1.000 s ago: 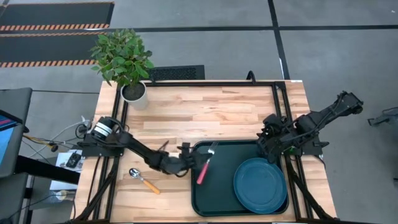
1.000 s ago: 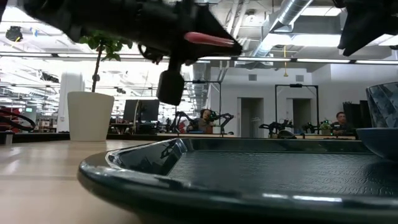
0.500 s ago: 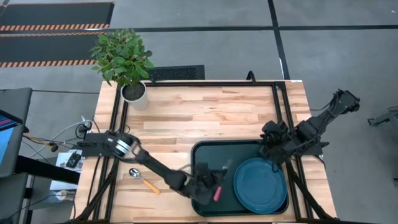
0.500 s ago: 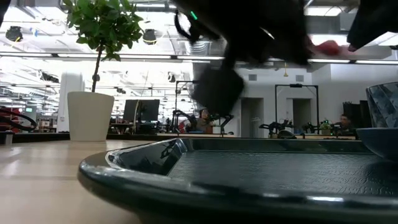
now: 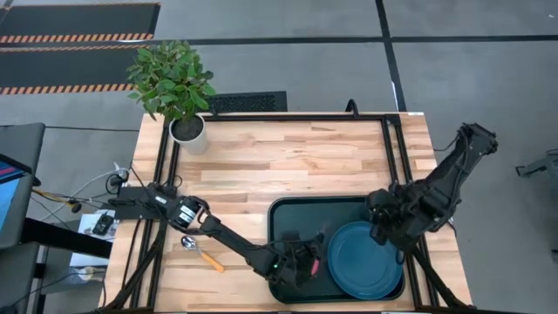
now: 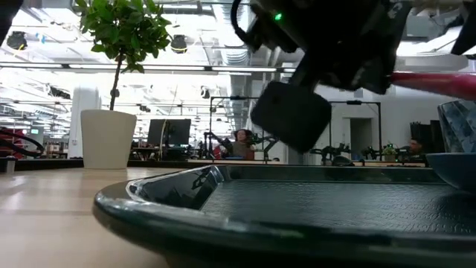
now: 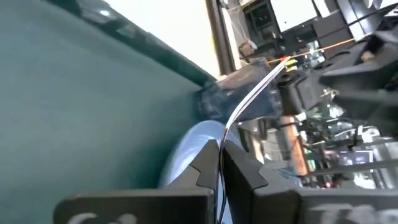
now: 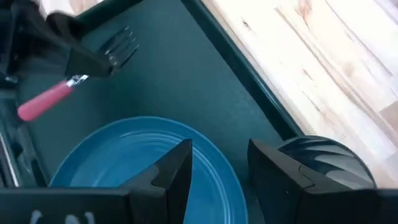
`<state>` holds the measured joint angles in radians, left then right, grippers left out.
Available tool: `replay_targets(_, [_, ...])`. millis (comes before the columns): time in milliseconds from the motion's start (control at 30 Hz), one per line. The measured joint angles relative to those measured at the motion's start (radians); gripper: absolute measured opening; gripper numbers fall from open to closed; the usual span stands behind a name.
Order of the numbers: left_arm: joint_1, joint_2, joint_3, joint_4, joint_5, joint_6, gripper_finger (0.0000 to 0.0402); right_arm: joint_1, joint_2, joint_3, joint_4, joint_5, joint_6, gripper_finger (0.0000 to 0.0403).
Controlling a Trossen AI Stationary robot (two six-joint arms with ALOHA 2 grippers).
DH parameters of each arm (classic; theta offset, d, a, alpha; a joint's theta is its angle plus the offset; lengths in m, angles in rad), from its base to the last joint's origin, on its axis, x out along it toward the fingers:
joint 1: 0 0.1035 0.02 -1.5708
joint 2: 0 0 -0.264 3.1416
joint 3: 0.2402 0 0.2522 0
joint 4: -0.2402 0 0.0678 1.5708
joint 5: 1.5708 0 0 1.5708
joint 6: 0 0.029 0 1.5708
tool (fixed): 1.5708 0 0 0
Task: Pick and place plate/cup/fork/spoon on tray
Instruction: Put the pink fork on the black tray
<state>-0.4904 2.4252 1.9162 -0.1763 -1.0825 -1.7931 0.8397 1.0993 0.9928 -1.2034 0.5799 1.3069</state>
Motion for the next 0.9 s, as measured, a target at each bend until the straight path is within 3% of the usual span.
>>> replay_targets(233, [-0.014,-0.001,0.01,0.028,0.015,-0.007,0.0,0.016,0.006,0.0,0.171,0.056,-0.301,0.0179])
replay_targets(467, [-0.087,-0.002,0.01,0.032,-0.148,-0.122,0.0,-0.031,-0.039,0.0,0.387,0.078,-0.595,0.0179])
replay_targets(533, [-0.098,-0.002,0.01,0.034,-0.153,-0.125,0.0,-0.056,-0.044,0.0,0.472,0.075,-0.666,0.0179])
replay_targets(633, [-0.093,-0.023,0.007,0.03,-0.023,0.054,0.0,-0.091,-0.048,0.0,0.575,0.026,-0.747,0.0179])
replay_targets(767, [-0.057,-0.12,0.007,0.122,0.177,0.499,0.0,-0.124,-0.048,0.0,0.605,-0.073,-0.768,0.0179])
replay_targets(833, [-0.043,-0.189,0.012,0.107,0.197,0.631,0.0,-0.124,-0.048,0.0,0.602,-0.084,-0.77,0.0179])
replay_targets(900, [-0.033,-0.253,0.013,-0.01,0.185,0.666,0.0,-0.115,-0.047,0.0,0.606,-0.082,-0.782,0.0179])
